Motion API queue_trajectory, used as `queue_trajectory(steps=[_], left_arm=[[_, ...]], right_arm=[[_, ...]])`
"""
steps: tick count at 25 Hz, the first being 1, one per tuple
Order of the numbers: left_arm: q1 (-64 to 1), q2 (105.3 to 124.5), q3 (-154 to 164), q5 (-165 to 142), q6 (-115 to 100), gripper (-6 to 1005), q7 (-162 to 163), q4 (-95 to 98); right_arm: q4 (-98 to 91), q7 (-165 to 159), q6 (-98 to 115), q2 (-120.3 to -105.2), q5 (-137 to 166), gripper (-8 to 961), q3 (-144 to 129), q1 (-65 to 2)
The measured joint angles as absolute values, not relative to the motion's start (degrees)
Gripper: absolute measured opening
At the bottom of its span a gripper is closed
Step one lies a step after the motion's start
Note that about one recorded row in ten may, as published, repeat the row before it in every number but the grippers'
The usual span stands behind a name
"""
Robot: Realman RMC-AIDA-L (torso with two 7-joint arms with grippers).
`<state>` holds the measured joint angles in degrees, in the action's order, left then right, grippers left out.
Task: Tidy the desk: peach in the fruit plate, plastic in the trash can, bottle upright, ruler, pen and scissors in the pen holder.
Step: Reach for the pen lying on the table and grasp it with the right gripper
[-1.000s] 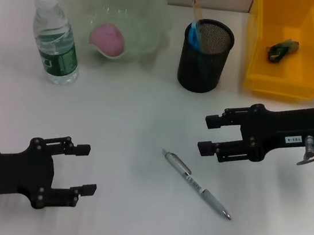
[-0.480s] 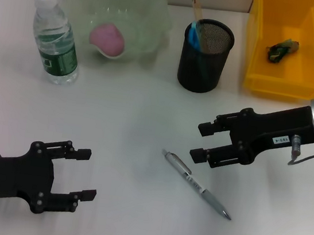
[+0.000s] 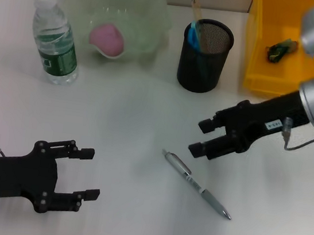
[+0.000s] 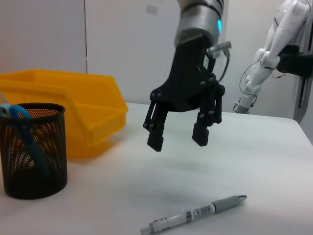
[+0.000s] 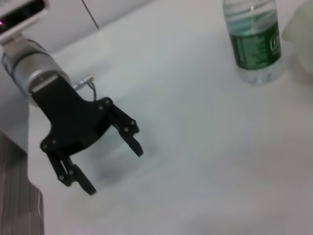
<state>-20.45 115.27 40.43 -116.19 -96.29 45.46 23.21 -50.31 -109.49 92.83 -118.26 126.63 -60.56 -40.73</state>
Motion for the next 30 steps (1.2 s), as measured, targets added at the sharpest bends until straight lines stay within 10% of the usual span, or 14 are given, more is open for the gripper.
queue_trajectory(steps=[16, 30], left_arm=[[-20.4, 115.70, 39.9, -115.9, -96.0, 754, 45.9, 22.7], [-20.3, 116.29, 39.7, -115.7, -96.0, 754, 46.1, 22.5]], right_arm=[[-48.7, -141.0, 93.6, -119.41, 142.1, 713, -79.8, -60.8], [-53.4, -145.1, 93.5, -119.88, 137.9, 712, -100.7, -59.3]])
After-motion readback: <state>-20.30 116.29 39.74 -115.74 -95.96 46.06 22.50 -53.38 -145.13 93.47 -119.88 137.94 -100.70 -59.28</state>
